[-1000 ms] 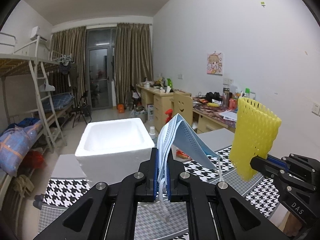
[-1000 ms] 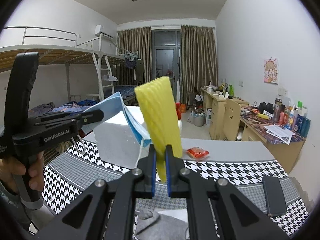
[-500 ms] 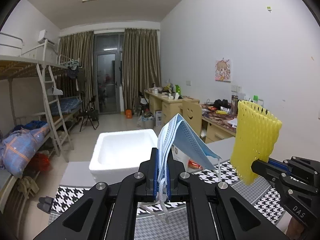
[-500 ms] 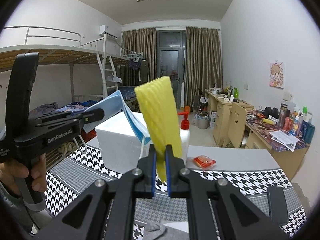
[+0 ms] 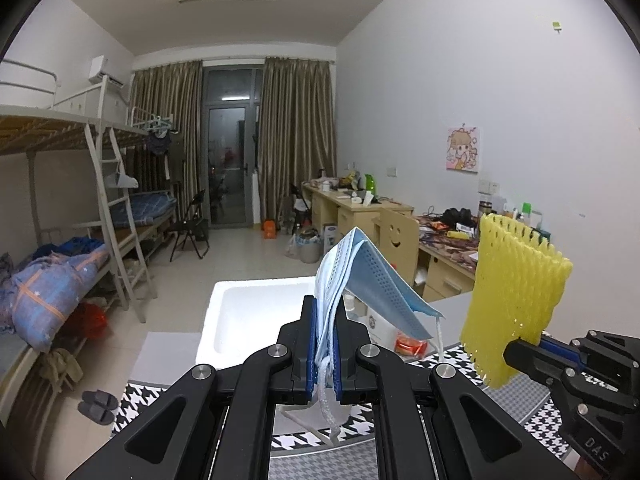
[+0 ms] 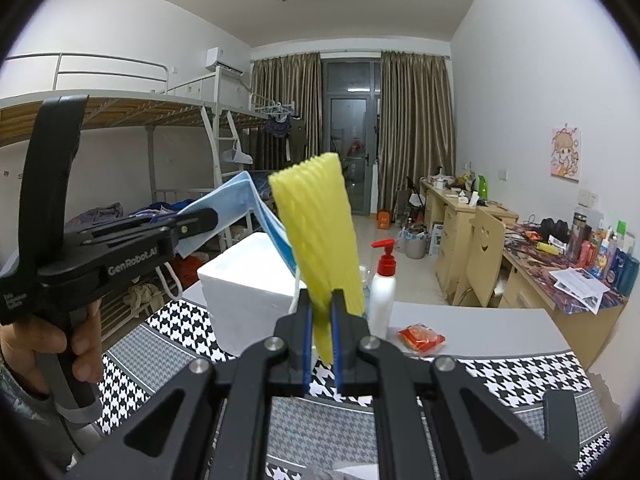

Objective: Organize soft objects
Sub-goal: 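Carry the mask over the white foam box and open the left tool, then lower the yellow foam net into the foam box and open the right tool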

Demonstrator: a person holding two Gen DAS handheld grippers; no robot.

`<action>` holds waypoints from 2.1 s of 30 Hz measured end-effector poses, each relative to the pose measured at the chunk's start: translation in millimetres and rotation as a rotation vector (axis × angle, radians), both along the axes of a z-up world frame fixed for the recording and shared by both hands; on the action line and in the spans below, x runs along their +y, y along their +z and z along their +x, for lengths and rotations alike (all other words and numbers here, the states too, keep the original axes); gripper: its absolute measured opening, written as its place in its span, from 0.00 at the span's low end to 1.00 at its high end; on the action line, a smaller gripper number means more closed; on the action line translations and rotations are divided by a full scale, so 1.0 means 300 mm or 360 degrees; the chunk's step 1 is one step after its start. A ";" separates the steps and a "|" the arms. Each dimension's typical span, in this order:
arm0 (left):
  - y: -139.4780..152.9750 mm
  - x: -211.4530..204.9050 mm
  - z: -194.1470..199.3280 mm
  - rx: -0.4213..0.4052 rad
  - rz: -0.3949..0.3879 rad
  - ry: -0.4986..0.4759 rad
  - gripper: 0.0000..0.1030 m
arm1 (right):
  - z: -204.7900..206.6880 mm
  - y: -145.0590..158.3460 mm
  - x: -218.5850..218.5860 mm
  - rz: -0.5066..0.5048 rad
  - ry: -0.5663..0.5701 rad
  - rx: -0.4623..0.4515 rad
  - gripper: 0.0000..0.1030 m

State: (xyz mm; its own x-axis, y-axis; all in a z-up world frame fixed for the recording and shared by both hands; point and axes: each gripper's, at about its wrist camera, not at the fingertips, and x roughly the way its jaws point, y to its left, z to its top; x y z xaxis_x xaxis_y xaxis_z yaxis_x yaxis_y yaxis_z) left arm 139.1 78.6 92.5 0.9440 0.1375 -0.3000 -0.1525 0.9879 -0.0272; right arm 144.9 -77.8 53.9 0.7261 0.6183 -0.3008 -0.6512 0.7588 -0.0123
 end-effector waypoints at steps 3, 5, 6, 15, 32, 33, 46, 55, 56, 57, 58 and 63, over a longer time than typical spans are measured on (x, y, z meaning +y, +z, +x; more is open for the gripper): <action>0.004 0.007 0.024 0.0005 0.0019 0.0031 0.07 | 0.005 0.016 0.019 -0.0005 0.0013 -0.0009 0.11; 0.006 0.015 0.043 0.0015 0.0020 0.0049 0.07 | 0.015 0.029 0.029 -0.0001 0.0032 0.0002 0.11; 0.006 0.021 0.052 0.0019 0.0014 0.0055 0.07 | 0.020 0.032 0.035 -0.0002 0.0034 0.0005 0.11; 0.012 0.067 0.116 0.0035 0.0009 0.0110 0.07 | 0.062 0.048 0.085 -0.0018 0.0051 0.0042 0.11; -0.015 0.177 0.249 0.0134 0.0004 0.0270 0.07 | 0.100 0.065 0.156 -0.0064 0.0070 0.0070 0.11; -0.018 0.181 0.257 0.0143 0.0001 0.0274 0.07 | 0.100 0.064 0.160 -0.0066 0.0069 0.0072 0.11; -0.081 0.239 0.355 0.0291 -0.0037 0.0268 0.08 | 0.150 0.065 0.203 -0.0110 0.0070 0.0117 0.11; -0.107 0.269 0.354 0.0308 -0.0054 0.0306 0.90 | 0.179 0.057 0.217 -0.0130 0.0062 0.0135 0.11; -0.104 0.269 0.349 0.0304 -0.0049 0.0311 0.91 | 0.181 0.057 0.219 -0.0131 0.0059 0.0136 0.11; -0.100 0.269 0.345 0.0298 -0.0046 0.0312 0.92 | 0.185 0.056 0.222 -0.0131 0.0058 0.0139 0.11; -0.096 0.273 0.337 0.0286 -0.0045 0.0315 0.93 | 0.192 0.058 0.225 -0.0131 0.0059 0.0144 0.11; -0.080 0.285 0.300 0.0237 -0.0036 0.0351 0.98 | 0.204 0.062 0.246 -0.0141 0.0070 0.0148 0.11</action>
State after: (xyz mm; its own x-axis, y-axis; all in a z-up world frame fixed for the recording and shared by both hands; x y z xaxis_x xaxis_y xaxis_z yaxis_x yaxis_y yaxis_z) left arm 229.0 164.2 68.6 0.8372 0.3267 -0.4387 -0.3679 0.9298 -0.0098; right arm 206.2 -3.9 72.6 0.6655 0.6170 -0.4201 -0.6852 0.7282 -0.0159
